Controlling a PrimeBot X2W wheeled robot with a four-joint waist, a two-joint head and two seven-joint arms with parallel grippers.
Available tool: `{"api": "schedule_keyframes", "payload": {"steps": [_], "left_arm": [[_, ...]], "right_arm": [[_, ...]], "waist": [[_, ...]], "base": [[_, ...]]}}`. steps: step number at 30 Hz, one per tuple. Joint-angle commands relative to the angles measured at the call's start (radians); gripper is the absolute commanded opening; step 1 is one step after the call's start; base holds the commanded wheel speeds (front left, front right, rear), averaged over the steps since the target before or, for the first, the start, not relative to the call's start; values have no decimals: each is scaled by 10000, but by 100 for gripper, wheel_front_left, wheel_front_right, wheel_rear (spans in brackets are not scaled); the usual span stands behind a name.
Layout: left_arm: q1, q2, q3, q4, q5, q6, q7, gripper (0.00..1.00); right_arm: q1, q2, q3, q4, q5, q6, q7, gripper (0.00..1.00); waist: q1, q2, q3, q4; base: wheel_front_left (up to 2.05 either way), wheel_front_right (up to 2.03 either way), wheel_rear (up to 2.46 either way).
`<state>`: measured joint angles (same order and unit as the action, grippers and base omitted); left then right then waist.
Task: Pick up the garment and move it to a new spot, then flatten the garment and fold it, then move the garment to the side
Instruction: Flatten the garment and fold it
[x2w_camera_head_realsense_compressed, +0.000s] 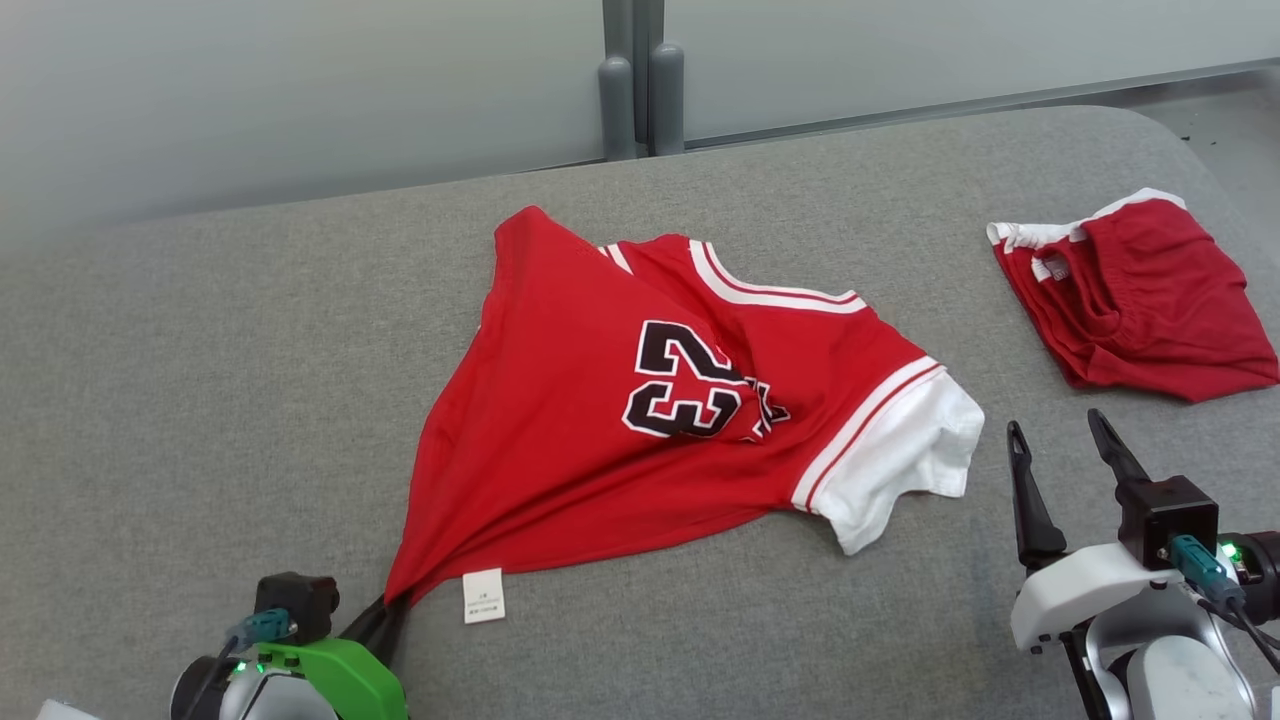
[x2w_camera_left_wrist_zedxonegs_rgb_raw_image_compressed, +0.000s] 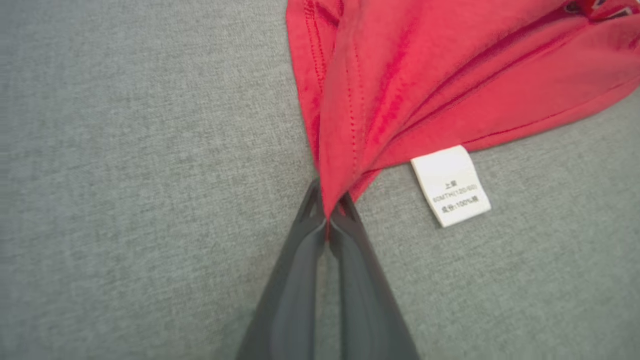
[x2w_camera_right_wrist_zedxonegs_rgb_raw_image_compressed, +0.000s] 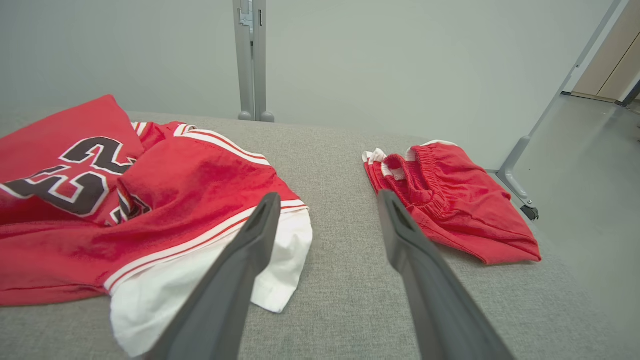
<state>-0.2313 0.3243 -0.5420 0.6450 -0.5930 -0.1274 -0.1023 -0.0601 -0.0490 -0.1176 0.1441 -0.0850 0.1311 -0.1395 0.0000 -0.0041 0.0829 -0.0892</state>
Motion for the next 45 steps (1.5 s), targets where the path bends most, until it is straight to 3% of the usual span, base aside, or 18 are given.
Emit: {"api": "schedule_keyframes", "payload": {"steps": [1,4,5,7,8,9,16,21,34,40,45], "left_arm": [[212,112,103,149,-158,7,42,0],[262,197,136,320,-251,4,3,0],[259,236,166,333,-283,7,-48,5],[251,322,240,318,-323,10,-215,34],[232,339,276,263,-337,35,-316,75],[232,352,299,207,-327,57,-405,100],[465,452,466,-397,-374,274,-882,100],[908,433,818,-1313,-544,728,-1233,100],[1757,-248,1307,-3928,-181,1939,-1601,100],[1889,-393,1126,-4583,42,2071,-1621,100],[1947,-390,1056,-4708,79,2097,-1617,100]], "right_arm": [[-19,-31,25,22,18,-7,-28,100],[2,-32,0,34,4,-7,36,100],[20,-32,-22,32,-11,-7,53,100],[61,-32,-64,35,-30,-7,55,100],[79,-32,-86,35,-35,-7,72,100],[103,-32,-109,39,-37,-7,80,100],[161,-32,-178,144,83,-7,99,100],[313,-32,-260,401,338,-7,217,100],[-119,-32,-623,2694,982,-7,314,100],[-1095,-32,-888,3497,1454,-7,72,100],[-1662,-37,-1209,4376,1289,-7,600,100]], "waist": [[0,41,-6,-24],[0,41,-13,-65],[0,41,-17,-70],[0,41,-27,-70],[0,41,-33,-64],[0,41,-46,-53],[0,41,-139,65],[0,41,-279,242],[0,41,-548,1316],[0,41,-523,1798],[0,41,-454,1996]], "base": [[0,0,0],[0,0,0],[0,0,0],[0,0,0],[0,0,0],[0,0,0],[0,0,0],[0,0,0],[0,0,0],[0,0,0],[0,0,0]]}}
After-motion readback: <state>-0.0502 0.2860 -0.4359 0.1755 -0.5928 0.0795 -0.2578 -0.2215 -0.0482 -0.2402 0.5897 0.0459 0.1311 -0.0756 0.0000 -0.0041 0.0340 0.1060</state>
